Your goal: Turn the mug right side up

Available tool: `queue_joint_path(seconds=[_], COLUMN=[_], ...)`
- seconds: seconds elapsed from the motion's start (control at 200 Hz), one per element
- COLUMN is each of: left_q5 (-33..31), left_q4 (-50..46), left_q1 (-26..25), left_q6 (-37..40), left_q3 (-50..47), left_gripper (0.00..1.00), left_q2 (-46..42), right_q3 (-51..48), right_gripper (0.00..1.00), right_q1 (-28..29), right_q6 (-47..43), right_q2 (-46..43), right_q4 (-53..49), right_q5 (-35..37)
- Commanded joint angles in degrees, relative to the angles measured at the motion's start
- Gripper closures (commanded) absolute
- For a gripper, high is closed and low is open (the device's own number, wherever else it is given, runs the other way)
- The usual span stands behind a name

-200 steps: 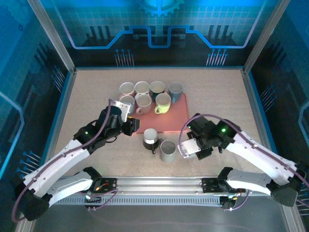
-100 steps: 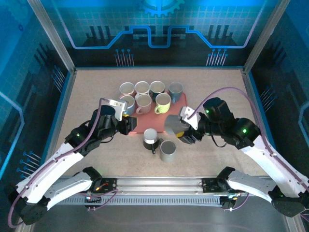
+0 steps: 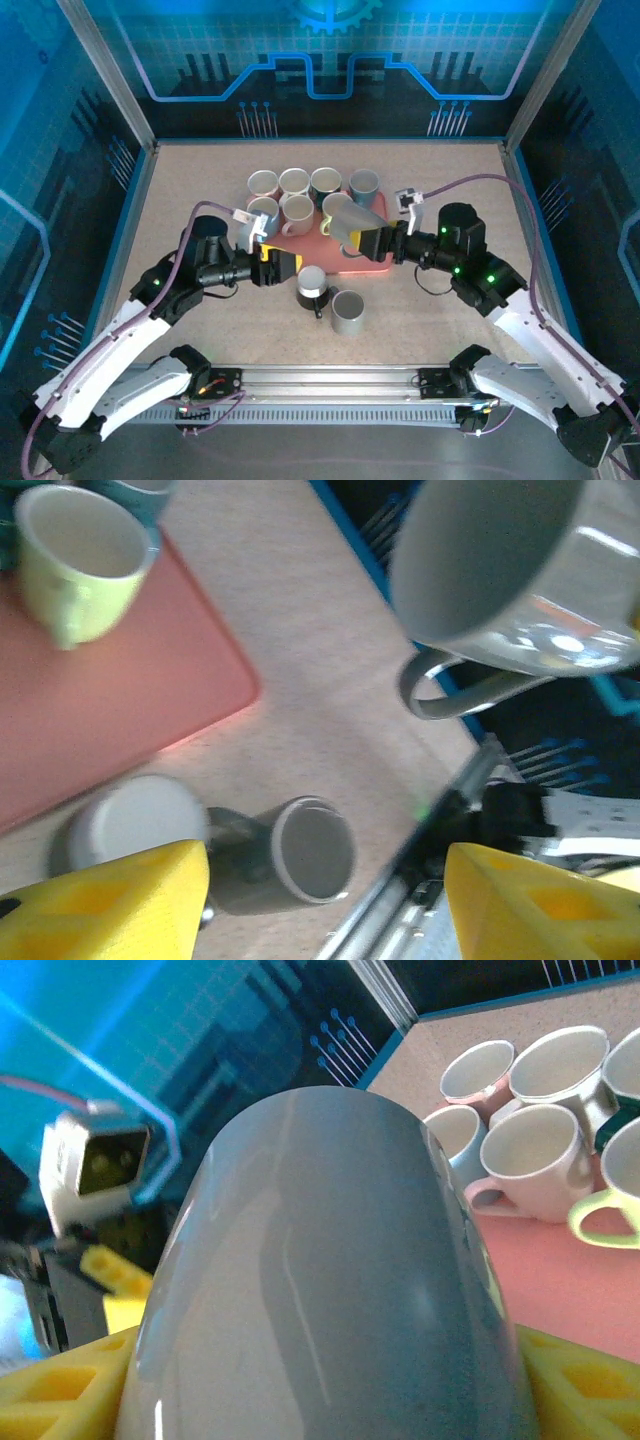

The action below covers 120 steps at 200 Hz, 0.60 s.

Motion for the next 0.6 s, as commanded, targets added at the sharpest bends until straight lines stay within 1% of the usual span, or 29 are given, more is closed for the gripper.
queue_joint_path(seconds=[0.0, 0.09, 0.205, 0.255, 0.455, 0.595], left_q5=[13.05, 18.85, 24.57, 26.22, 28.29, 29.16], left_q4=[9.36, 17.10, 26.54, 29.88, 38.45, 48.52], left_q1=[2.27, 3.31, 3.40, 3.37, 3.23, 3.00], left_q6=[-6.09, -11.16, -17.27, -19.16, -22.79, -27.79], left_q3=[-2.79, -5.12, -6.43, -6.76, -7.14, -8.96], left_gripper=[0.34, 0.34, 0.33, 0.33, 0.33, 0.33], left_q2=[0.68, 2.29, 5.68, 6.82, 10.40, 13.33], right_q3=[-4.10, -7.05, -8.51, -9.03, -11.45, -13.84], right_gripper=[0.70, 0.70, 0.69, 0.69, 0.68, 0.68], right_q1=[-2.40, -3.54, -4.09, -4.09, -4.09, -3.66], right_q6=[14.23, 17.69, 19.89, 20.84, 25.74, 29.47], right_q2=[-2.60, -3.45, -3.49, -3.41, -3.15, -2.37], right_q4=[17.52, 22.44, 25.06, 27.88, 34.56, 40.27], right_q5=[-7.63, -8.66, -11.05, -11.93, -12.46, -12.11])
